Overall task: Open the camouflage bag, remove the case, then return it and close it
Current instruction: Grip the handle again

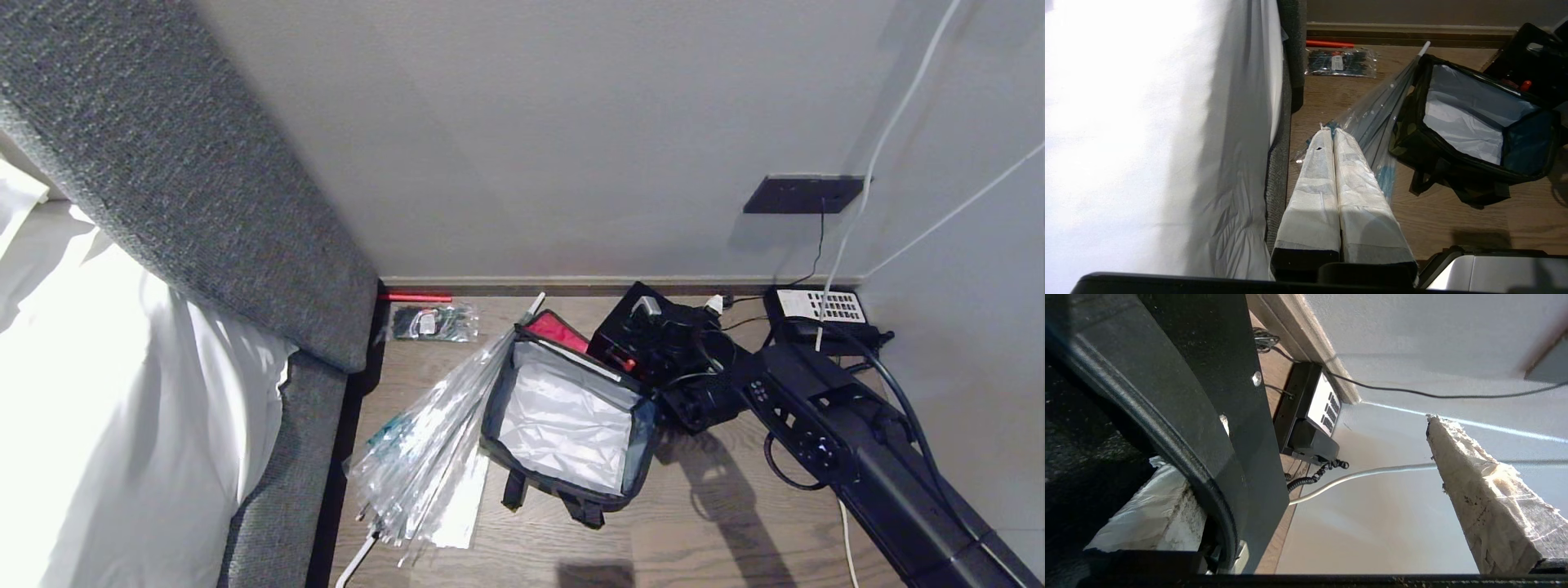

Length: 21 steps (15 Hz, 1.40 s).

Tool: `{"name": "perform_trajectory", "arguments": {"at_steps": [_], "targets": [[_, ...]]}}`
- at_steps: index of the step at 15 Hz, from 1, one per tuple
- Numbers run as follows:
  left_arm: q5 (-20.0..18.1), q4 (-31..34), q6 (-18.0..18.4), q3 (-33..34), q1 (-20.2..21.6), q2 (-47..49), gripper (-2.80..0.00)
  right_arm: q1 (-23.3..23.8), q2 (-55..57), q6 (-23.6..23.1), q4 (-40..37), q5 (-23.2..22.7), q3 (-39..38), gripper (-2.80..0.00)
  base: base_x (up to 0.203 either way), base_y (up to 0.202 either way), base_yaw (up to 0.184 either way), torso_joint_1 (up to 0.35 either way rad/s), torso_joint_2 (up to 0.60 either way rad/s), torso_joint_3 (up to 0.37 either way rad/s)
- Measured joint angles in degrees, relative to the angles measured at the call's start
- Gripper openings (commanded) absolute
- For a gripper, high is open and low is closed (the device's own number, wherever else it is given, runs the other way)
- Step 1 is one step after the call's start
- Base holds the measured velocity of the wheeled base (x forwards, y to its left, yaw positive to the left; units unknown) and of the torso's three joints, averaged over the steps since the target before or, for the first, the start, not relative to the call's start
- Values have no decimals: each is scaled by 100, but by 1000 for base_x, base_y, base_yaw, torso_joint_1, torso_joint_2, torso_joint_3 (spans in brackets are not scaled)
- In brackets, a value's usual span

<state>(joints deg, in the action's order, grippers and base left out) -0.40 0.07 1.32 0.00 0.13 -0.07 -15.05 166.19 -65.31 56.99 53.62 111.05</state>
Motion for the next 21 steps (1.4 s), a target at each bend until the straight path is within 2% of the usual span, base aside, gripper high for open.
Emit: {"name": "perform_trajectory", "arguments": {"at_steps": [6,7,14,21], "targets": [[0,0,0,0,-2,0,-280,190,-42,-74,-368,-31,12,0,0,0,0,0,0,0],[2,2,2,0,-2,0,-280,202,-45,-74,-383,-63,-9,-280,0,0,0,0,0,0],[2,1,1,0,-1,0,-280,208,49,-34,-300,-96,-30,-280,0,0,0,0,0,0],[2,0,-2,0,-2,0,-280,150,280,-261,902,-81,0,-280,0,0,0,0,0,0]]}}
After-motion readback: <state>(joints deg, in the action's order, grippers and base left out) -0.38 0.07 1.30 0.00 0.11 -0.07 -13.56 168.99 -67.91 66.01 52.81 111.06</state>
